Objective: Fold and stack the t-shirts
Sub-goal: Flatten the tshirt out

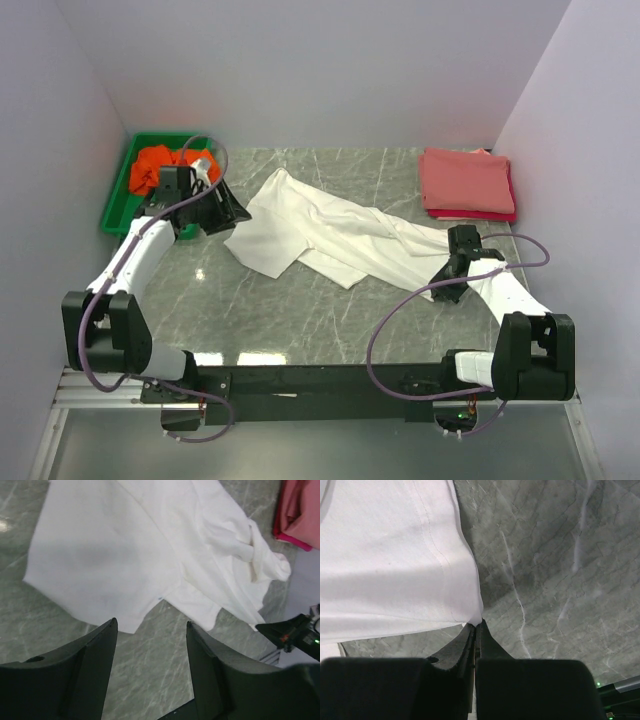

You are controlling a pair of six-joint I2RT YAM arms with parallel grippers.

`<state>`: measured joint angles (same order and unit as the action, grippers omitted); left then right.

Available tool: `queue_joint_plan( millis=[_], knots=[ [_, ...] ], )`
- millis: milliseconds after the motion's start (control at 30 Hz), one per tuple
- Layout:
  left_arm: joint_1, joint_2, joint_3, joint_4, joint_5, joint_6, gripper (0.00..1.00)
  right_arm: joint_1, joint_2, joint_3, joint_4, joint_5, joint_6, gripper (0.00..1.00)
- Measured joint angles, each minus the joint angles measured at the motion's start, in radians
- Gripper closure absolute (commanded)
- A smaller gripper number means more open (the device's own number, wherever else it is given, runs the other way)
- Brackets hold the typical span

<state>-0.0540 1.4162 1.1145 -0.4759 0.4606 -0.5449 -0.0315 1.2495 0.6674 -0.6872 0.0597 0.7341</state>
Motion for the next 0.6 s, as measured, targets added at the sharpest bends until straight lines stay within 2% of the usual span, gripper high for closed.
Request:
queue_joint_plan(
  millis=[167,367,600],
  knots=[
    [0.03,0.012,-0.055,-0.024,-0.095,0.036,0.4,0.0,0.0,0.0,0.0,0.0,-0.001,1.0],
    [0.051,0.108,-0.061,-0.021,-0.217,0.082,0.44,0.0,0.0,0.0,0.0,-0.001,-0.003,1.0],
    [0.051,0.223,-0.061,0.021,-0.254,0.098,0.46,0.0,0.0,-0.002,0.0,-0.001,-0.003,1.0]
  ],
)
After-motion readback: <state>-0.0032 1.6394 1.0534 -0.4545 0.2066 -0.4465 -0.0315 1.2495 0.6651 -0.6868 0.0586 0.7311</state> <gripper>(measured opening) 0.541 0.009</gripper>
